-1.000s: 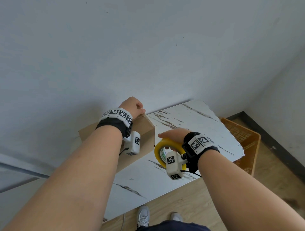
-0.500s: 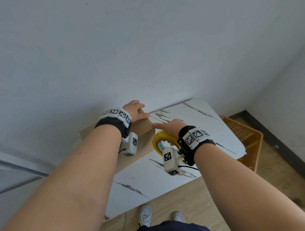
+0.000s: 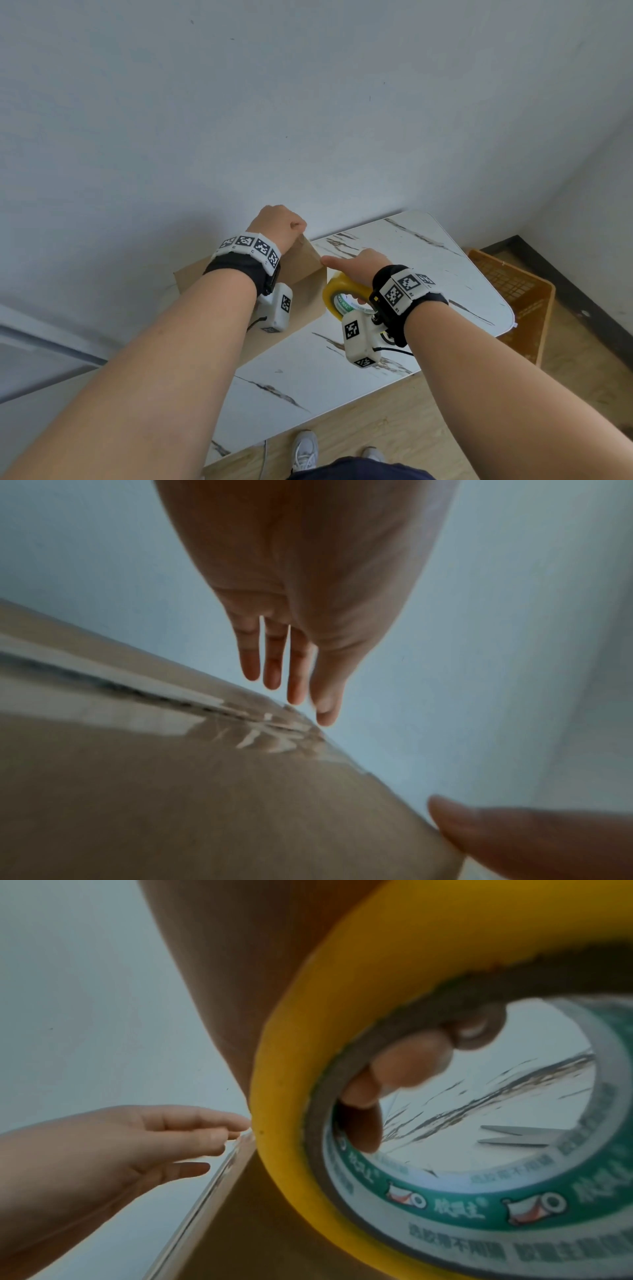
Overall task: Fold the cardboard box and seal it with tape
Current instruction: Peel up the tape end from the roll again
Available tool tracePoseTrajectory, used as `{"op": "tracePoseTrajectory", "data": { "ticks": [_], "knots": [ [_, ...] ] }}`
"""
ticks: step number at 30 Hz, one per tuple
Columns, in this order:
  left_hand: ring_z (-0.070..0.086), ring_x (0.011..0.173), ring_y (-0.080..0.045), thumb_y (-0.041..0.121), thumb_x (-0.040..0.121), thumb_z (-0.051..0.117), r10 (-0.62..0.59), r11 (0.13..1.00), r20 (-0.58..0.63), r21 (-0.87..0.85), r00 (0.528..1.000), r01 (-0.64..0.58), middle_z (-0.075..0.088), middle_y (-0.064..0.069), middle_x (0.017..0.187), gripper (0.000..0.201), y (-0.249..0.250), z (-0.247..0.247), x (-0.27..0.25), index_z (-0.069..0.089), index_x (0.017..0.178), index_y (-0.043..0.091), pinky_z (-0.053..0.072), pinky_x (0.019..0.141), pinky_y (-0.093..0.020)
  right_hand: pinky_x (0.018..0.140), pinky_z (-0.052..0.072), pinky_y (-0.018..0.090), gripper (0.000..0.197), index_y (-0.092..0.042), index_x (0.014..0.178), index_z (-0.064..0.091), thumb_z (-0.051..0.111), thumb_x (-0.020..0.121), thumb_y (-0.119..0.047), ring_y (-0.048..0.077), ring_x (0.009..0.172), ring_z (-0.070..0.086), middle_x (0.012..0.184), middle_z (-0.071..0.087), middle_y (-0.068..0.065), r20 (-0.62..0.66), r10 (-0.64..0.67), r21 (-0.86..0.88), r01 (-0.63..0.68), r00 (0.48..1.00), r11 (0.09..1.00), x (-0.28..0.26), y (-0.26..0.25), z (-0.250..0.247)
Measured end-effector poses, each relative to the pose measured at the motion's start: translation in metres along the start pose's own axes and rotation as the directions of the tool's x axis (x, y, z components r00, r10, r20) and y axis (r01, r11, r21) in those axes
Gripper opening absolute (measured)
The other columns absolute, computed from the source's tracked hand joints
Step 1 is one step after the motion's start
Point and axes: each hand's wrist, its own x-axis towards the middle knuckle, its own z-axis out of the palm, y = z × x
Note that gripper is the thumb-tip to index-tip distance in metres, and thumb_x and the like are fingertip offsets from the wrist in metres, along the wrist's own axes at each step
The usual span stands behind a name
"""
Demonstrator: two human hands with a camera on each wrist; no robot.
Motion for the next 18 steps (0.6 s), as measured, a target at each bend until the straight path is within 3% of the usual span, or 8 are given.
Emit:
{"op": "tracePoseTrajectory", "data": {
  "ticks": [2,5,8,11,13,15,18],
  "knots": [
    [0.055,0.1,-0.017,0.015,0.092,0.048,0.031,0.999,-0.044,-0.037,0.999,-0.032,0.058,0.004,0.106,0.029,0.003,0.001,-0.005,0.072,0.102,0.025,0.041,0.086,-0.026,0.051,0.049,0.025,0.063,-0.005,0.081,0.061,0.055,0.08,-0.067,0.021,0.049,0.06,0.064,0.065,0.01,0.009,0.016,0.04,-0.016,1.0,0.999,-0.001,0.0,-0.001],
    [0.057,0.109,-0.023,0.009,0.091,0.054,0.049,0.999,-0.052,-0.003,0.997,-0.049,0.059,-0.003,0.119,0.027,0.007,0.003,-0.009,0.072,0.107,0.02,0.041,0.088,-0.024,0.053,0.051,0.027,0.059,-0.004,0.087,0.061,0.056,0.082,-0.063,0.022,0.05,0.062,0.067,0.067,0.012,0.013,0.033,0.09,-0.034,0.999,0.995,-0.001,0.0,-0.004],
    [0.054,0.113,-0.025,0.009,0.093,0.051,0.053,0.999,-0.065,0.0,0.996,-0.053,0.055,-0.007,0.123,0.028,0.009,0.004,-0.012,0.07,0.111,0.018,0.04,0.091,-0.026,0.074,0.057,0.039,0.044,-0.011,0.101,0.058,0.047,0.093,-0.053,0.032,0.074,0.067,0.098,0.068,0.02,0.028,-0.001,0.11,-0.002,1.0,0.994,-0.003,0.0,-0.009],
    [0.055,0.113,-0.024,0.008,0.093,0.049,0.027,0.998,-0.067,-0.05,0.997,-0.03,0.055,-0.006,0.124,0.03,0.011,0.005,-0.014,0.068,0.113,0.02,0.04,0.093,-0.027,0.097,0.047,0.043,0.052,-0.003,0.121,0.058,0.039,0.099,-0.047,0.036,0.107,0.06,0.126,0.059,0.023,-0.002,0.039,0.196,-0.038,0.999,0.98,-0.009,0.0,-0.017],
    [0.055,0.112,-0.022,0.008,0.092,0.05,-0.007,0.994,-0.109,-0.113,0.994,-0.005,0.056,-0.004,0.123,0.03,0.016,0.005,-0.016,0.068,0.112,0.022,0.041,0.092,-0.027,0.099,0.043,0.041,0.047,-0.001,0.136,0.046,0.043,0.1,-0.032,0.037,0.12,0.054,0.132,0.055,0.022,-0.053,0.078,0.196,-0.066,0.996,0.978,-0.01,0.005,-0.022],
    [0.055,0.11,-0.018,0.008,0.091,0.05,-0.024,0.981,-0.156,-0.194,0.987,-0.007,0.058,0.0,0.122,0.03,0.022,0.004,-0.017,0.068,0.11,0.023,0.041,0.092,-0.025,0.098,0.043,0.038,0.047,-0.006,0.143,0.034,0.047,0.098,-0.012,0.036,0.121,0.052,0.134,0.054,0.02,-0.144,0.065,0.228,-0.031,0.987,0.973,-0.008,0.013,-0.029],
    [0.057,0.107,-0.016,0.015,0.091,0.055,0.002,0.971,-0.095,-0.236,0.995,-0.025,0.06,0.003,0.123,0.025,0.036,0.005,-0.02,0.068,0.11,0.026,0.041,0.088,-0.022,0.1,0.04,0.036,0.045,-0.009,0.145,0.032,0.03,0.101,-0.003,0.036,0.125,0.049,0.137,0.05,0.021,-0.22,0.052,0.257,0.006,0.974,0.966,-0.007,0.021,-0.039]
  ]
}}
